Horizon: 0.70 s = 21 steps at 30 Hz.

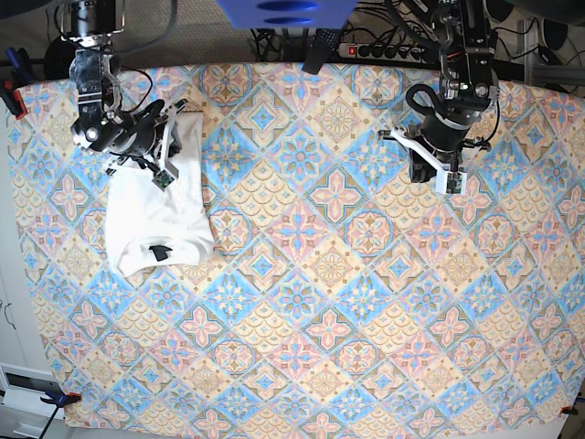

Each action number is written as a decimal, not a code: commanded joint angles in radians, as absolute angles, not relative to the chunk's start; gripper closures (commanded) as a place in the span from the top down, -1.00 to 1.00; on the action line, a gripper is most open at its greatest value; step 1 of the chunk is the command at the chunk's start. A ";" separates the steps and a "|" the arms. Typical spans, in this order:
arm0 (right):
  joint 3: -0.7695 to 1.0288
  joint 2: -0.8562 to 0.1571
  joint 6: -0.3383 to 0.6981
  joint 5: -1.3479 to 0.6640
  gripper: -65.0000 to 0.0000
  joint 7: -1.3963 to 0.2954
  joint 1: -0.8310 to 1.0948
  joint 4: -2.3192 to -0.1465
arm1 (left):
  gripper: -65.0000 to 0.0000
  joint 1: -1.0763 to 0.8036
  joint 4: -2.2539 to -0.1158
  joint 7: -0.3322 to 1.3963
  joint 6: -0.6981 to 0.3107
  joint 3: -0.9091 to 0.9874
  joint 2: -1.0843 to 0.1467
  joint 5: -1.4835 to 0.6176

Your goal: Fold the T-shirt properly

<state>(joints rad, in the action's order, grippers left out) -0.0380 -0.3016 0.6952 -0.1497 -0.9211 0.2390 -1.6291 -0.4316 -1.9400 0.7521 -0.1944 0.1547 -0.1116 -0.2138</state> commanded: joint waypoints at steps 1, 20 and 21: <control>-0.033 -0.311 0.698 -0.163 -0.98 -0.909 0.245 -1.666 | -0.90 -0.446 -1.985 0.733 -0.197 0.157 -0.114 -0.220; 0.438 -0.282 0.698 -0.163 -1.00 -0.900 0.733 -1.899 | -0.91 -0.889 -2.097 0.723 -0.206 0.166 -0.285 -0.507; 0.461 -0.268 0.698 -0.163 -1.00 -0.900 0.745 -1.899 | -0.91 -0.914 -2.097 0.723 -0.206 0.166 -0.289 -0.507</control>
